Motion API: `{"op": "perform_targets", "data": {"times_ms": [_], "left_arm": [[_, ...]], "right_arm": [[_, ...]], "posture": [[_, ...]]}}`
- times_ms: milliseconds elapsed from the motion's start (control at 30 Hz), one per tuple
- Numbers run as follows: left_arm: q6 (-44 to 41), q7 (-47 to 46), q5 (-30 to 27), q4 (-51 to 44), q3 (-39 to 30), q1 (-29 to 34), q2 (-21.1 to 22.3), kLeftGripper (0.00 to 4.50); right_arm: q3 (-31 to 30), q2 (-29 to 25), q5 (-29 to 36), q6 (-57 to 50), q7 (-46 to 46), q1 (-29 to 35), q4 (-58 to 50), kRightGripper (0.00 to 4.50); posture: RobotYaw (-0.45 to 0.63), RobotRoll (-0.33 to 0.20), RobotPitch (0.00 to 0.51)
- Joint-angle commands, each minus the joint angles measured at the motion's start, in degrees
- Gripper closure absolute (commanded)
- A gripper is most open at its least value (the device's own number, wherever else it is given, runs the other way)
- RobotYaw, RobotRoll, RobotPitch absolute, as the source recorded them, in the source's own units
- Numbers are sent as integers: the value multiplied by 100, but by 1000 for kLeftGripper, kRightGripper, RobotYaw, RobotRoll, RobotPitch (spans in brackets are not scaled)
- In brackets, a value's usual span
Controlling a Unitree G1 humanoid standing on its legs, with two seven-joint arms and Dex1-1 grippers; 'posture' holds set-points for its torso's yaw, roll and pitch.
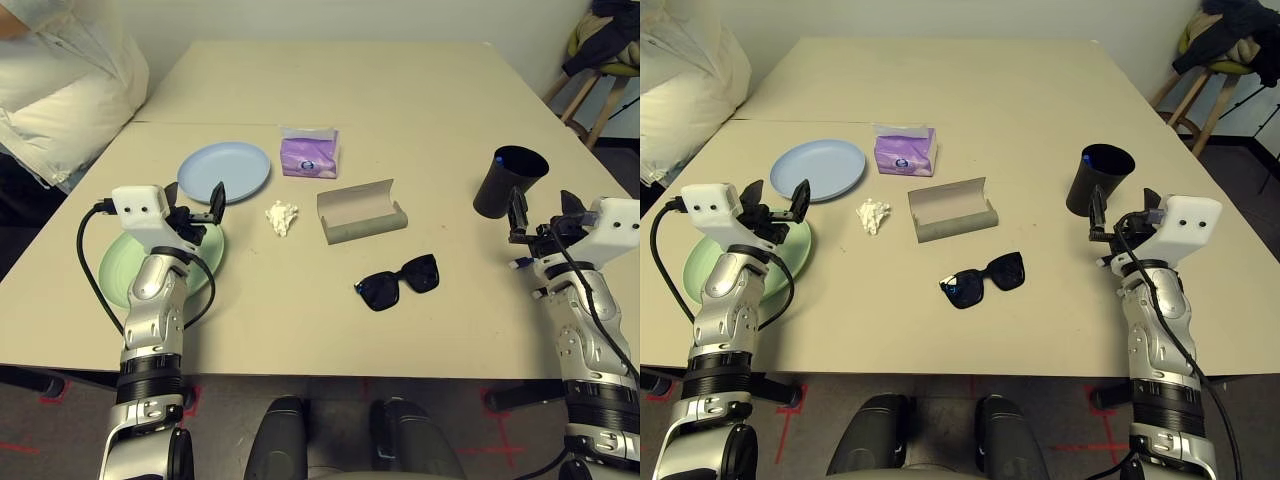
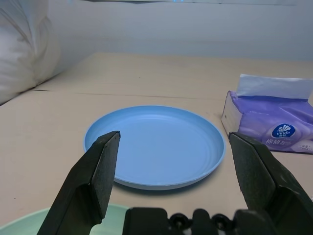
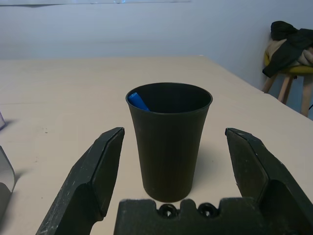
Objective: Organize and tidy the items on the table.
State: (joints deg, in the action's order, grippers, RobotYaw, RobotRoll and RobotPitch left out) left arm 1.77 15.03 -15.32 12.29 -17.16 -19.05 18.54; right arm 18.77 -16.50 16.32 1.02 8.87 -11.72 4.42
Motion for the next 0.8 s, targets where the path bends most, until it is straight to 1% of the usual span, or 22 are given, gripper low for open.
{"op": "perform_targets", "data": {"times_ms": [33,300,533,667,800], "left_arm": [[22,-2,37,-20,57,-14,-22,0],[8,68,17,83,80,-109,12,0],[-25,77,11,-3,85,-49,-6,0],[-48,62,12,-42,73,3,-2,0],[-77,61,45,-26,113,28,-11,0]], "right_arm": [[4,25,-27,-44,-48,52,-132,32],[6,64,-47,82,-29,32,46,32],[-26,38,-41,135,90,-125,241,32],[-101,38,-51,56,134,-154,123,32],[-248,-115,55,10,572,-196,72,32]], "posture": [[132,0,56],[141,0,55],[153,0,55],[149,0,53],[140,0,54]]}}
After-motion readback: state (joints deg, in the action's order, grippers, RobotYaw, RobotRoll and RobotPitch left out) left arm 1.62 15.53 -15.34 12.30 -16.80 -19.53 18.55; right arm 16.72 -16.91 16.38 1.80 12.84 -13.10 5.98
